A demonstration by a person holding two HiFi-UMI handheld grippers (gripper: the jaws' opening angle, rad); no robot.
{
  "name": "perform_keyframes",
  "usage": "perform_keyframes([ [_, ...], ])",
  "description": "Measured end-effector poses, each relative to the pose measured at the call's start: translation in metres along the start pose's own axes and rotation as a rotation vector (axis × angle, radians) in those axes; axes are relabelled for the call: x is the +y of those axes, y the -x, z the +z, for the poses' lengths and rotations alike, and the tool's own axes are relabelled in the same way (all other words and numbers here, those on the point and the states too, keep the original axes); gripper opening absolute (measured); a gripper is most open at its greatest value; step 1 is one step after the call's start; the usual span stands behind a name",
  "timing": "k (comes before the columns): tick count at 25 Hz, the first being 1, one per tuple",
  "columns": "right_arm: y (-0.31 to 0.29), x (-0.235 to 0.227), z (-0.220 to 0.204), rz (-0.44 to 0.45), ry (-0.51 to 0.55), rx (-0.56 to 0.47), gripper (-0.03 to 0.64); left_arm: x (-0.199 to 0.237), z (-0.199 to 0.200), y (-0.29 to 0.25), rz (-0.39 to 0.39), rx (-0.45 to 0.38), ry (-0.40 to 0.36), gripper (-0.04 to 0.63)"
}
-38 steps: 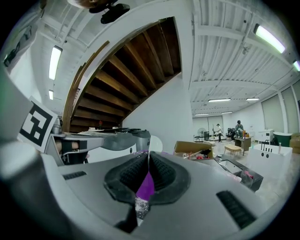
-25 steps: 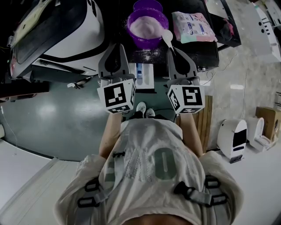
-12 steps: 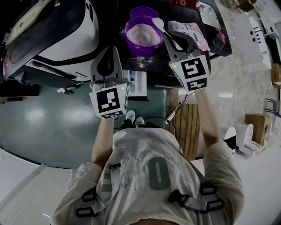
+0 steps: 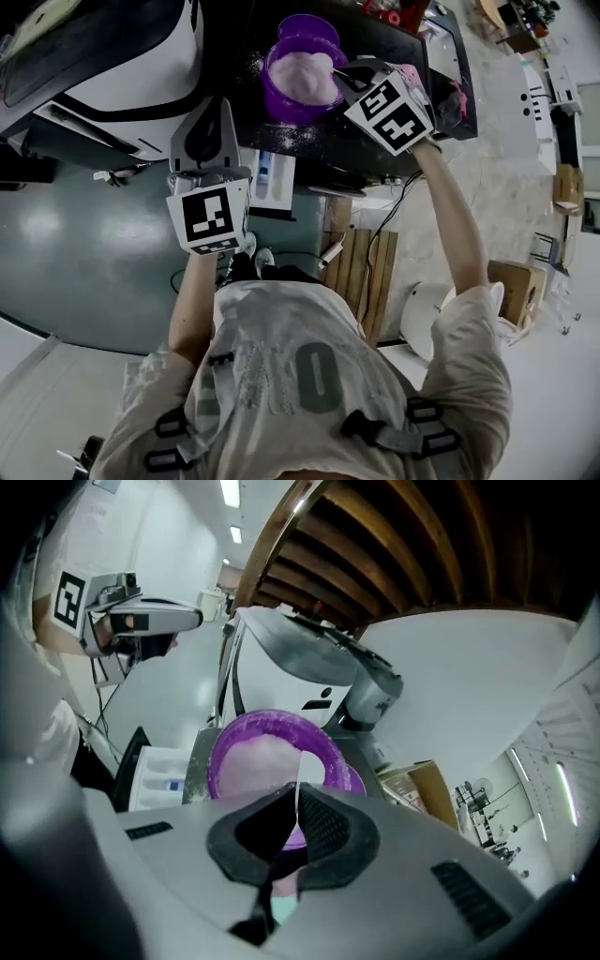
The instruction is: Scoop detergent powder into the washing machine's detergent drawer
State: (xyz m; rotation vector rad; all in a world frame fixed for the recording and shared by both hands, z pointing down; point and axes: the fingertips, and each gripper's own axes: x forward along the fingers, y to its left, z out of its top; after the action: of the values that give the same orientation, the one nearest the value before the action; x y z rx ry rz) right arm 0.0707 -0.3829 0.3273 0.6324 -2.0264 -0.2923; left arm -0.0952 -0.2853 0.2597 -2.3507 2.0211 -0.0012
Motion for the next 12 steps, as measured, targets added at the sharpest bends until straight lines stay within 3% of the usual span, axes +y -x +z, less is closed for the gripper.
perform_keyframes([
  [6,-0.025,0.007,-0.023,0.114,0.063,0.185,0.008,0.003,-0.017,0.001,0.005,0.042,0.002,0.020],
  [12,-0.037,0.011,-0.030,0.185,0.018,0.285,0.009,0.006,-0.027,0.002,0.010,0.060,0.016,0.021],
])
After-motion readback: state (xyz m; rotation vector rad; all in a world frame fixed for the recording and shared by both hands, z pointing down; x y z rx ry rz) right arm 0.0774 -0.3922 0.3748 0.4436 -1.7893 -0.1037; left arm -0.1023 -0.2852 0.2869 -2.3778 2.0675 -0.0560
